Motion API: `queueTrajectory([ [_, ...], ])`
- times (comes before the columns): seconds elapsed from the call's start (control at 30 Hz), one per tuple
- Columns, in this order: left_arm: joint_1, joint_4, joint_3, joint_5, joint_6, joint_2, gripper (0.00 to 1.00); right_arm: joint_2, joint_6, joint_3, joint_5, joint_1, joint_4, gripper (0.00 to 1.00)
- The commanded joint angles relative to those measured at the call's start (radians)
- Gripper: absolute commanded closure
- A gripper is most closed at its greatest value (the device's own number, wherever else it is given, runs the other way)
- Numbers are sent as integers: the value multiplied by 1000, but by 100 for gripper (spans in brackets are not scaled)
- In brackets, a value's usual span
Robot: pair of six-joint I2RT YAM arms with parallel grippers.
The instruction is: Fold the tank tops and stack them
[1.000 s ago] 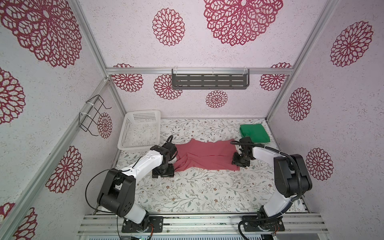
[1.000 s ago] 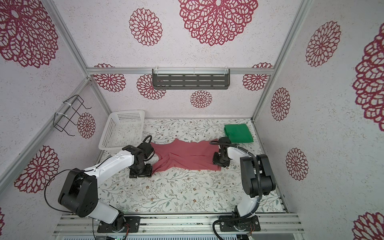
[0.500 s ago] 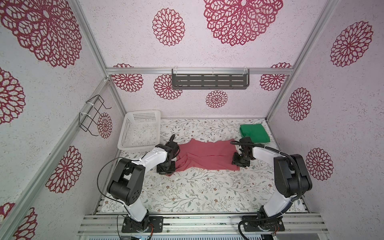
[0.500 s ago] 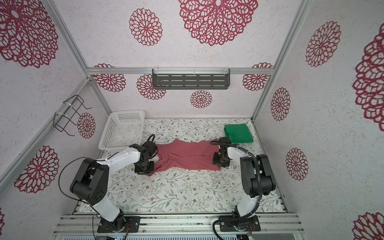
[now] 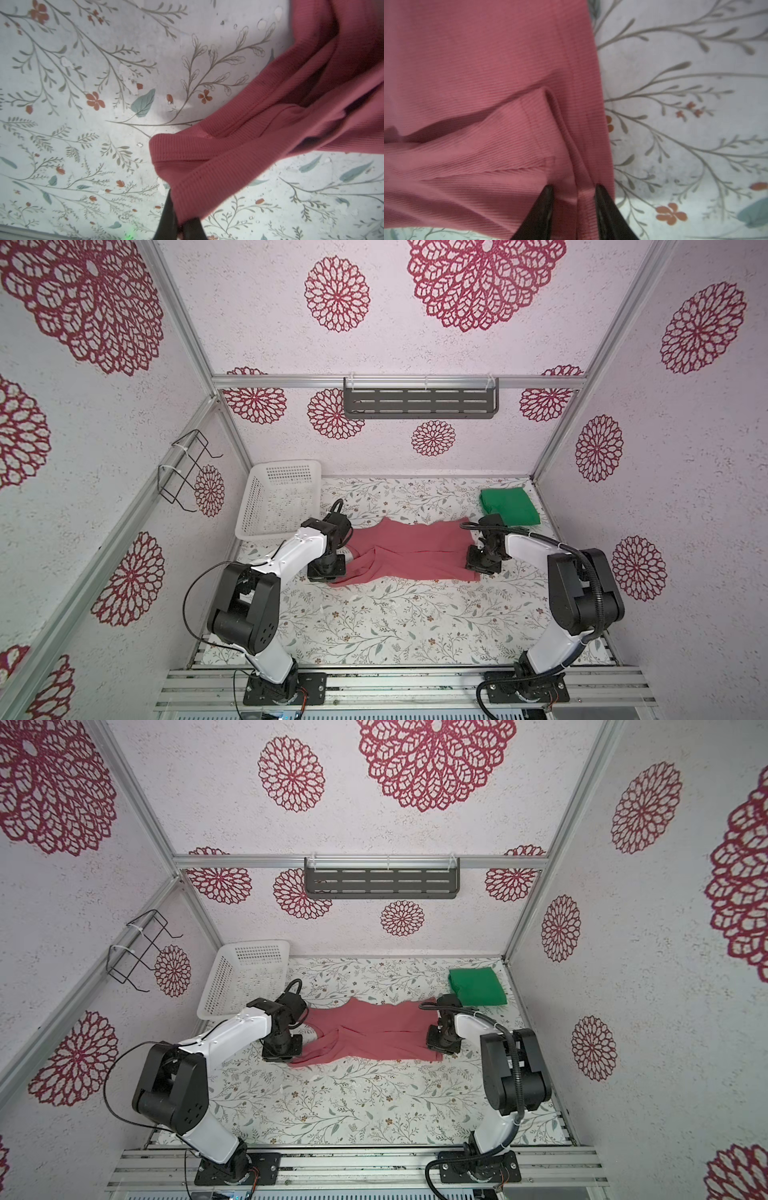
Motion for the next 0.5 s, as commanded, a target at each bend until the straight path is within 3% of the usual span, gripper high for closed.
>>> queueTrajectory([
  [0.0, 64, -66, 41, 35, 91, 35, 100, -11, -51, -22, 124, -24, -96, 63],
  [0.37, 173, -42, 233, 51, 209, 305, 100, -31, -125, 19, 189, -44, -152, 63],
  [0.4, 175, -42, 233, 43, 210, 327, 99, -40, -129, 23, 168, -48, -153, 63],
  [0.47, 177, -44, 228, 39, 210, 325, 86, -66, -132, 35, 99, -51, -152, 62],
])
